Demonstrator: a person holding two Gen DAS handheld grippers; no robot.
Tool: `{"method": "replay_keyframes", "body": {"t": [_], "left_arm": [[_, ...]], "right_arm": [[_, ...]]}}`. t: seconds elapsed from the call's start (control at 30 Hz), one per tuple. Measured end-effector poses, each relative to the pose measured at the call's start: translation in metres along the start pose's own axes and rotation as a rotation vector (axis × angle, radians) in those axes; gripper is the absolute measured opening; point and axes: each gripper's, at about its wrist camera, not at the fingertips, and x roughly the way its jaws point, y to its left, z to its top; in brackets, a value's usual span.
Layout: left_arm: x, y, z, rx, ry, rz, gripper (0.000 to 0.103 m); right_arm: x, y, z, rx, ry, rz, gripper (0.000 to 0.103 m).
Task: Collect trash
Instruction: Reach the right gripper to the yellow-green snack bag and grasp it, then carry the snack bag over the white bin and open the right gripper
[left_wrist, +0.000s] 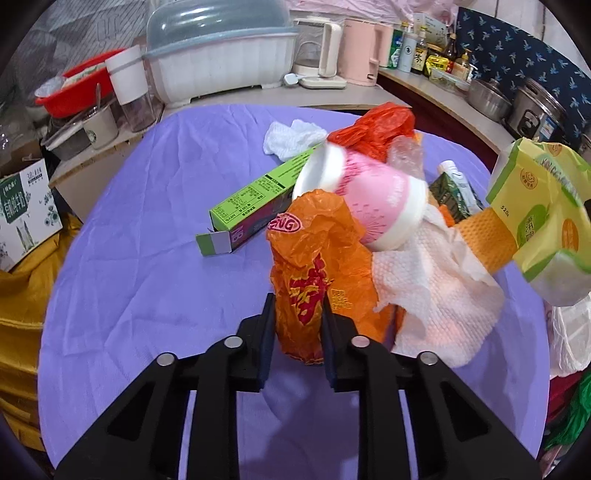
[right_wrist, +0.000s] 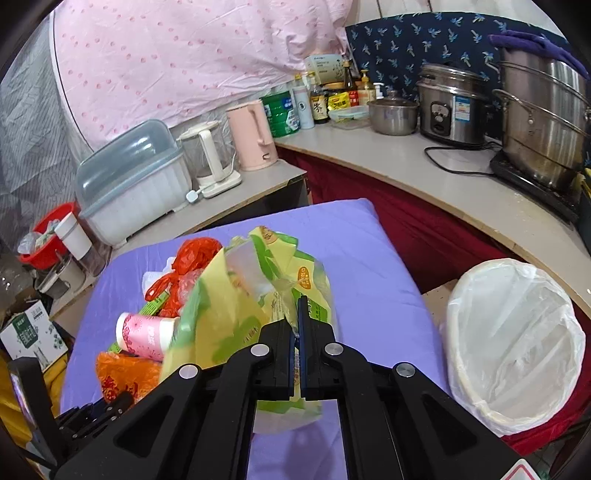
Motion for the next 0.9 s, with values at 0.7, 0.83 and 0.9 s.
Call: {"method": "replay_keyframes", "body": {"t": [0.7,0.83,0.9], "left_arm": [[-0.140,-0.110,0.006,0.215,-0.232,-0.164,0.019],[-0.149,-0.175,0.006,0.311,-0.246,-0.253,0.019],[-0.150,-0.210,0.003,0.361,-0.250,-0.288,0.019]], "right_arm": [[-0.117,-0.151,-0.003,0.178,-0.161,-0.193,0.002],[-0.121,-0.195,-0.009,0.233,-0.150,-0.219,0.002],[-0.118,-0.218,-0.015,0.260,-0.135,-0.235,0.002]]}}
